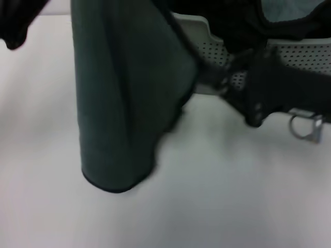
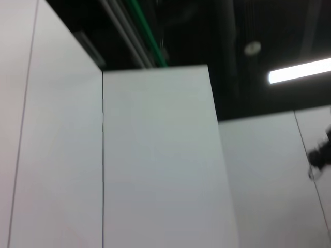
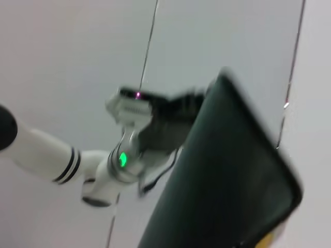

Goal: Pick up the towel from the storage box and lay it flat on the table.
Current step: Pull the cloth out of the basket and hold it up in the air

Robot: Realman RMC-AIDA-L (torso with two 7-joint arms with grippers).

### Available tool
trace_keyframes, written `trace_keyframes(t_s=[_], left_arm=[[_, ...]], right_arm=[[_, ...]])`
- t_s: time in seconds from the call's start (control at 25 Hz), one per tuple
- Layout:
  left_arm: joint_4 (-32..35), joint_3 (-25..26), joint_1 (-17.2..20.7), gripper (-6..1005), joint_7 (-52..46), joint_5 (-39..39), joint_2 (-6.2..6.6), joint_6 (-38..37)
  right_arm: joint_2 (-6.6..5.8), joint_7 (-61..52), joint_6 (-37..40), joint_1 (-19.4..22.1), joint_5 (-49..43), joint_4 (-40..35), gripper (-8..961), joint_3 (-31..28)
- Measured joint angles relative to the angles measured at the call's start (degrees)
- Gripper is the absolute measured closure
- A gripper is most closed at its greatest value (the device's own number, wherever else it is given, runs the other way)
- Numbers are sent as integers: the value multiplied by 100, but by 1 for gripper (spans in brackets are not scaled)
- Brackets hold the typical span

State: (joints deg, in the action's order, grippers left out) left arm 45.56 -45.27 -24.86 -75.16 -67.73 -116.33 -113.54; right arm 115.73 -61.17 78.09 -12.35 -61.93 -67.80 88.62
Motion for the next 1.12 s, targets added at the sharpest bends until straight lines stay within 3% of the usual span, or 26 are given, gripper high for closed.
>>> trace_keyframes(t_s=[0.08,0.16,0.28,0.4,0.6,0.76,0.92,1.12], left_arm=[[73,2,21,979,-45,-297,149,2],[196,1,41,979,-100,-511,222,2],[614,1,72,979,-174,-934,243,21],[1030,2,63,979,-275,-1315,180,170],[1487,1,40,979,-299,-1795,-101,820],[1880,-34,180,979,-312,-2283,-337,1552],[2021,-166,240,979,-376,-2337,-356,1810],[2219,-152,152,978,-464,-2231,-349,1999]], right_arm=[[-6,-66,116,83,37,-145,935,-246],[-16,-236,225,150,49,-369,933,-582],[-33,-473,267,166,3,-707,931,-1028],[-36,-539,235,138,-28,-984,928,-1317],[-44,-1118,321,19,-545,-1434,924,-1637],[-35,-1454,593,190,-886,-1667,921,-1593],[-31,-1474,573,336,-894,-1800,918,-1710],[-35,-1411,529,123,-916,-1656,913,-2164]])
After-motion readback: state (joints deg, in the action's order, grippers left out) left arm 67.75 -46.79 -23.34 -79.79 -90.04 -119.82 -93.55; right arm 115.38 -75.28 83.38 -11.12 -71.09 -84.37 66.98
